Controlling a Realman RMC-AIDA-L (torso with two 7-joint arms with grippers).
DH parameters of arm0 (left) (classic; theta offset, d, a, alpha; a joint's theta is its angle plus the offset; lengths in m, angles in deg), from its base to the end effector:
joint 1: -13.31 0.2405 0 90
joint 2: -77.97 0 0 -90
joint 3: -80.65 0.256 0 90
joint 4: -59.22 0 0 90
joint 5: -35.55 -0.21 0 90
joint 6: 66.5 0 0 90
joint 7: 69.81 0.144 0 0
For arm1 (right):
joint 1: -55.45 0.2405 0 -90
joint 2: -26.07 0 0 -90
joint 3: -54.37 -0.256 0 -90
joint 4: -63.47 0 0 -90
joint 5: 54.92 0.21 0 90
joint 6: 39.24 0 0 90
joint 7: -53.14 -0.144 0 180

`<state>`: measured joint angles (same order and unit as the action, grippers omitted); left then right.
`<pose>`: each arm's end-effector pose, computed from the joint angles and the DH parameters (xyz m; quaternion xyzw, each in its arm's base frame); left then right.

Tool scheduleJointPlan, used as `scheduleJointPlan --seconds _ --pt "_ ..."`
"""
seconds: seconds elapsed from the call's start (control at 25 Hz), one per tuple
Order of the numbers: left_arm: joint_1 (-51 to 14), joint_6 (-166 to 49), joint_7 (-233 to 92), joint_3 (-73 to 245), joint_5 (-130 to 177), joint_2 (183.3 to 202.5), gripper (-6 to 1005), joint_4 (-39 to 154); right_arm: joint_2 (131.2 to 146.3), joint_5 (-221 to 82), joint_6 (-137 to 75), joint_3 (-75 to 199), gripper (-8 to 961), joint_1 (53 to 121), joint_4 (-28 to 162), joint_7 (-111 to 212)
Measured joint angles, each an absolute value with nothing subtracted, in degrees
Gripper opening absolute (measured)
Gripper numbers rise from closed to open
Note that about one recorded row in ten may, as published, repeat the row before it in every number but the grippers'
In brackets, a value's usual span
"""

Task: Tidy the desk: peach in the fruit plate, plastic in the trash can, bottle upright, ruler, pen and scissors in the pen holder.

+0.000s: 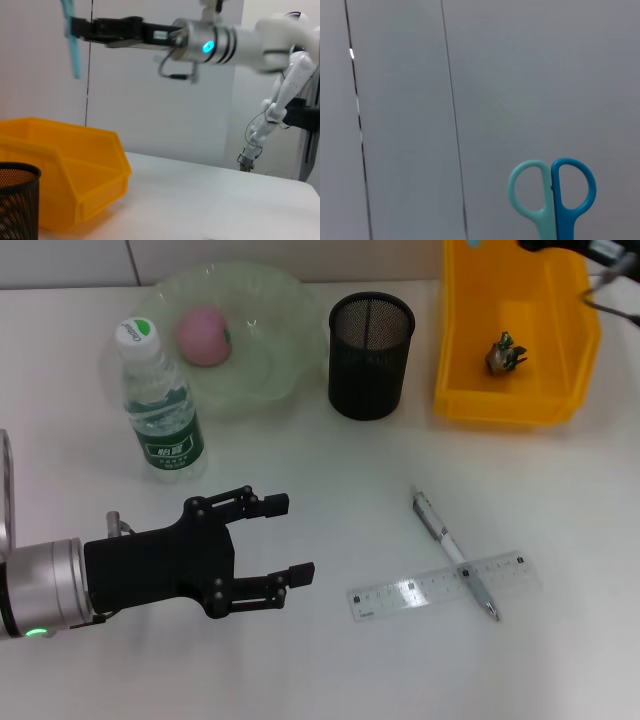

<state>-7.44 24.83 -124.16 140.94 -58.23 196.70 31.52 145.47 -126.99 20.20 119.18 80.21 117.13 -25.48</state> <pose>-0.2748 0.2617 -0.0439 -0.9414 -0.1055 -0.3038 0.1019 0.1949 0.3951 0.0475 -0.8421 0.1739 0.3766 0.3446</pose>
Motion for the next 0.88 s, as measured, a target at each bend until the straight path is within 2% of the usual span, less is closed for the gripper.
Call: scheduleJointPlan --seconds 0.04,0.08,0.24,0.44,0.88 --pt "-7.44 24.81 -124.16 140.95 -58.16 196.71 803 31.61 145.46 -120.05 20.67 119.08 224 83.84 107.89 -15.88" --pt "-7.44 24.81 -124.16 140.95 -58.16 196.71 803 31.61 145.46 -120.05 20.67 119.08 224 83.84 107.89 -15.88" --pt "-7.45 24.77 -124.13 140.95 -58.13 196.71 803 31.62 145.48 -112.97 21.00 119.12 225 92.83 90.69 -2.42" --pt "-7.65 24.86 -124.14 141.14 -58.13 196.71 803 31.62 145.87 -112.71 20.45 119.15 225 98.05 82.69 3.30" --pt "-7.87 25.32 -124.10 140.94 -58.10 196.70 802 31.62 145.98 -112.49 16.60 119.15 226 99.76 78.11 4.22"
